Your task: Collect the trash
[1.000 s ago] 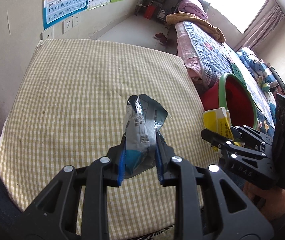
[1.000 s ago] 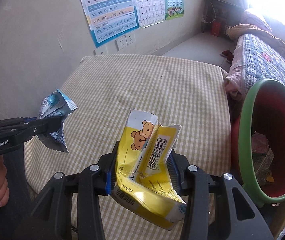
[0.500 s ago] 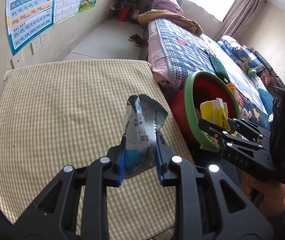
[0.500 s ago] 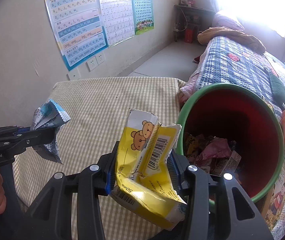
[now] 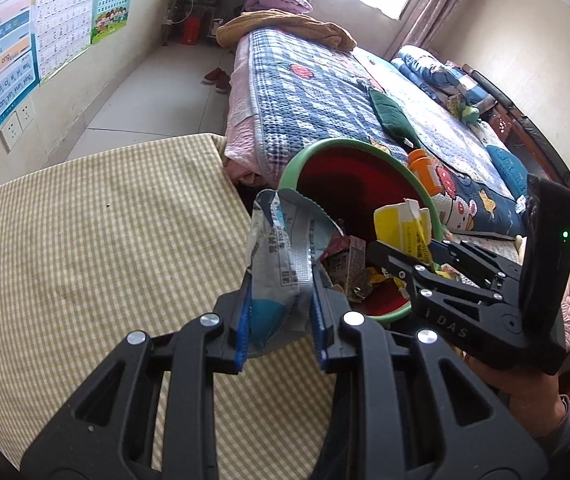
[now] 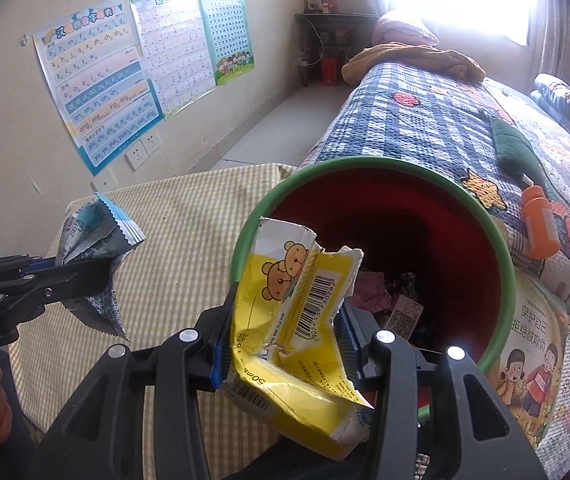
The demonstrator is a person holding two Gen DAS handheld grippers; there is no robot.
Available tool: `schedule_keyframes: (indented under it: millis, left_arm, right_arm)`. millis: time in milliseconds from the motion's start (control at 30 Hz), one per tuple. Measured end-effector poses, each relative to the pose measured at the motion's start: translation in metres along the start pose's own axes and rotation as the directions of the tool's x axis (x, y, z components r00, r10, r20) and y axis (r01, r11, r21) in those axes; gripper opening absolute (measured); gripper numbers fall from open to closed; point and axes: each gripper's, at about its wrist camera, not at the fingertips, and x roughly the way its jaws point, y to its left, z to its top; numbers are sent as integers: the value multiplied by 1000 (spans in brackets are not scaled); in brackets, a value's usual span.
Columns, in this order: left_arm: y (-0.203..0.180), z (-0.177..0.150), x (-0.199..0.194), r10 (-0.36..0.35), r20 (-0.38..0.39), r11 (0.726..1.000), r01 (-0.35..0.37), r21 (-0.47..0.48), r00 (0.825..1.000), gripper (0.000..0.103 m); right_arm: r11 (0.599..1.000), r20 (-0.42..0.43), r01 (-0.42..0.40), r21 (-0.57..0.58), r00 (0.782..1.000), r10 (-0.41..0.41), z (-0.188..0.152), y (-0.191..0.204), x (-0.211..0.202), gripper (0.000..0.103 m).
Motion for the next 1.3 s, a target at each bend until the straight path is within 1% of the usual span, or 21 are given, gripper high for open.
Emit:
schedule_keyframes:
  millis: [233,467,900,967,1033,1100,1200,1233,1267,1300]
  left_arm:
    - [-29,18,21,-33,-11,998,34,51,999,23]
    - [-51,26,44,-72,-47,994,76,77,996,23]
    - [-62,37,83,-66,-96,993,75,92,993,24]
    - [-61,37,86,-67,-105,993,77,90,992,28]
    - [-60,38,90,-65,-110,993,74,88,992,30]
    - [-58,37,91,-64,-113,994,74,81,992,33]
    - [-53,37,90,-56,-105,995,63,72,993,50]
    - [-51,36,89,-57,-103,996,64,65,993,59]
    - [-49,36,88,-55,-97,996,61,58,994,69]
    - [-47,36,86,-50,-89,997,55,52,995,72]
  right_arm:
    - [999,14,27,41,1000,-28,5,-32,-2,43]
    - [997,21,43,71,999,-44,8,-54,0,43]
    - [992,2,43,115,999,-43,7,-84,17,43]
    - [992,0,39,120,999,-39,7,-86,20,45]
    - [992,1,38,124,999,-38,8,-88,21,45]
    - [991,0,38,126,999,-38,8,-89,23,46]
    - [991,-2,41,129,999,-41,6,-89,24,47]
    - [991,-3,45,130,999,-45,5,-90,24,51]
    - [990,-1,51,130,999,-51,5,-90,23,59]
    - [990,2,59,131,998,-59,3,-90,22,63]
